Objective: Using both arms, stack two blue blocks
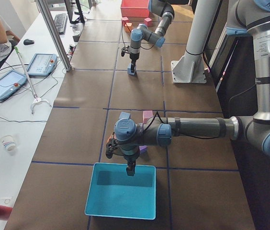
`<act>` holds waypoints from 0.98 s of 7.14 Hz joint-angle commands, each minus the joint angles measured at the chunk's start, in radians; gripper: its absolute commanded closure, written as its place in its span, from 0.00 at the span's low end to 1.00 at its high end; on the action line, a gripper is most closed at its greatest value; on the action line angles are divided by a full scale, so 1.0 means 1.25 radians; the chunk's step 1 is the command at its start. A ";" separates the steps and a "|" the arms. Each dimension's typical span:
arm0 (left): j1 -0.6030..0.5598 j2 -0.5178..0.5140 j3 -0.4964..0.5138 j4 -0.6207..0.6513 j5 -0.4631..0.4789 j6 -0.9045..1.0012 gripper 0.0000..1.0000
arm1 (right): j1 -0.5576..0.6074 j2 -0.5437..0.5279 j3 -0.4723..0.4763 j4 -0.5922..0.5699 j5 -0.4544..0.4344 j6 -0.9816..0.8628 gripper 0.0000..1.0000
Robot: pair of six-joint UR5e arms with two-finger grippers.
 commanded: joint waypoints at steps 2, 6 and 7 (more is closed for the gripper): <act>0.002 -0.001 -0.010 -0.001 0.002 -0.002 0.00 | 0.124 -0.020 0.064 -0.029 0.125 -0.085 0.00; 0.002 -0.082 -0.031 -0.026 0.000 -0.006 0.00 | 0.467 -0.378 0.302 -0.125 0.346 -0.717 0.00; 0.002 -0.090 -0.036 -0.031 -0.004 -0.006 0.00 | 0.564 -0.501 0.352 -0.125 0.401 -0.879 0.00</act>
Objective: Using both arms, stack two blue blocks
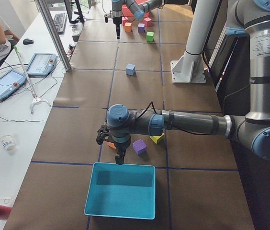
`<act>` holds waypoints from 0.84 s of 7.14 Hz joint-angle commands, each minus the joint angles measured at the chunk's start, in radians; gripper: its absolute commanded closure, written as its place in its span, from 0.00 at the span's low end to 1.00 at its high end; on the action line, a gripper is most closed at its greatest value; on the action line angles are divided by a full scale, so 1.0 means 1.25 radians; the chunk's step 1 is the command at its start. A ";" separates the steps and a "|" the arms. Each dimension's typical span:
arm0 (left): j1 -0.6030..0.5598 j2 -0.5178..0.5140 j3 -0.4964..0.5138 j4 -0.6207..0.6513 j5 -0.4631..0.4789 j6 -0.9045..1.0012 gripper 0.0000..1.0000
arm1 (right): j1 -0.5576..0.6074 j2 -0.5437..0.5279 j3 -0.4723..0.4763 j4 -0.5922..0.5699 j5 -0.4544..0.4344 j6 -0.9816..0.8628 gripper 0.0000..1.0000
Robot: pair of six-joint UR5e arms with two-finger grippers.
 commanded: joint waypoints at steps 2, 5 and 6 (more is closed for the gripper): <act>0.002 -0.046 -0.047 -0.027 -0.003 -0.099 0.00 | 0.228 -0.360 0.137 0.007 0.081 -0.470 0.00; 0.134 -0.053 -0.091 -0.077 -0.044 -0.177 0.00 | 0.362 -0.548 0.168 0.007 0.082 -0.633 0.00; 0.225 -0.053 -0.078 -0.147 -0.039 -0.247 0.00 | 0.361 -0.545 0.161 0.007 0.083 -0.631 0.00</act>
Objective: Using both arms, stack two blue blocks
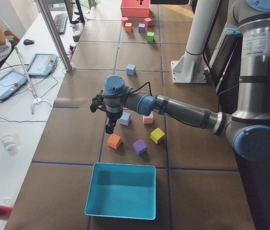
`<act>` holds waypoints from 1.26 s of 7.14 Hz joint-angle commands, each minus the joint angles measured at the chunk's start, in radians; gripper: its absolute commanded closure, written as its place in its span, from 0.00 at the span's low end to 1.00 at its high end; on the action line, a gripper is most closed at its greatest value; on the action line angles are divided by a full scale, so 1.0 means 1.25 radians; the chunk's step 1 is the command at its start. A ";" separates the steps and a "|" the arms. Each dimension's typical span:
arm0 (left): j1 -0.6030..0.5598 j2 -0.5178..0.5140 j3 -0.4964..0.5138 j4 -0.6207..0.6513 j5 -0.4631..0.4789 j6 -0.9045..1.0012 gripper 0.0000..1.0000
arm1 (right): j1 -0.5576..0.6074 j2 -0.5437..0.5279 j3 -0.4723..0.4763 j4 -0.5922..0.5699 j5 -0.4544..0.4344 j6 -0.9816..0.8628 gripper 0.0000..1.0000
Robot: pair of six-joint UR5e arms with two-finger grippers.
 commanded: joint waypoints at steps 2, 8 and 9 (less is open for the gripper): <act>0.235 -0.014 0.038 -0.206 0.110 -0.249 0.00 | 0.011 -0.014 -0.011 0.000 0.002 -0.016 0.00; 0.373 -0.104 0.154 -0.223 0.182 -0.346 0.00 | 0.011 -0.013 -0.012 0.000 0.002 -0.016 0.00; 0.378 -0.111 0.176 -0.224 0.182 -0.347 0.00 | 0.011 -0.013 -0.012 0.000 0.002 -0.016 0.00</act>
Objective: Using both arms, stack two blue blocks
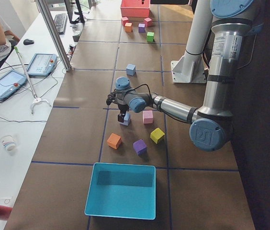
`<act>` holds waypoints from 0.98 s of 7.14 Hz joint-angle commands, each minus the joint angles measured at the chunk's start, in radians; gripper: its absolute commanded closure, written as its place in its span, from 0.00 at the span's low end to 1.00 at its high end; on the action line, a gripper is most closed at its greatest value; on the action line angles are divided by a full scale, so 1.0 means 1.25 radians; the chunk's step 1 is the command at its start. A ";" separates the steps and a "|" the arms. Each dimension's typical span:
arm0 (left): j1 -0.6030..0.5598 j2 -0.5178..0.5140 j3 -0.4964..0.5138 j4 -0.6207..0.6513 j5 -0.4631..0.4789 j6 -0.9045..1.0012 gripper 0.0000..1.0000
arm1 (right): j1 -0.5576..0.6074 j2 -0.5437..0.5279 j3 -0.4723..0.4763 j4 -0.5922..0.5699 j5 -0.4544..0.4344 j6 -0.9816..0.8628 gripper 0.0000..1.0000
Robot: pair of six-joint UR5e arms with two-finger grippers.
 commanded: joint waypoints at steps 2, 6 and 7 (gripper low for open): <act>0.017 -0.035 0.056 -0.011 0.001 -0.013 0.22 | 0.001 -0.001 0.000 0.000 0.002 0.000 0.00; 0.028 -0.187 0.009 0.059 -0.001 -0.231 0.87 | 0.001 -0.001 0.002 0.000 0.008 -0.002 0.00; 0.071 -0.285 0.004 0.139 0.002 -0.327 0.86 | 0.001 0.000 0.001 0.000 0.008 -0.002 0.00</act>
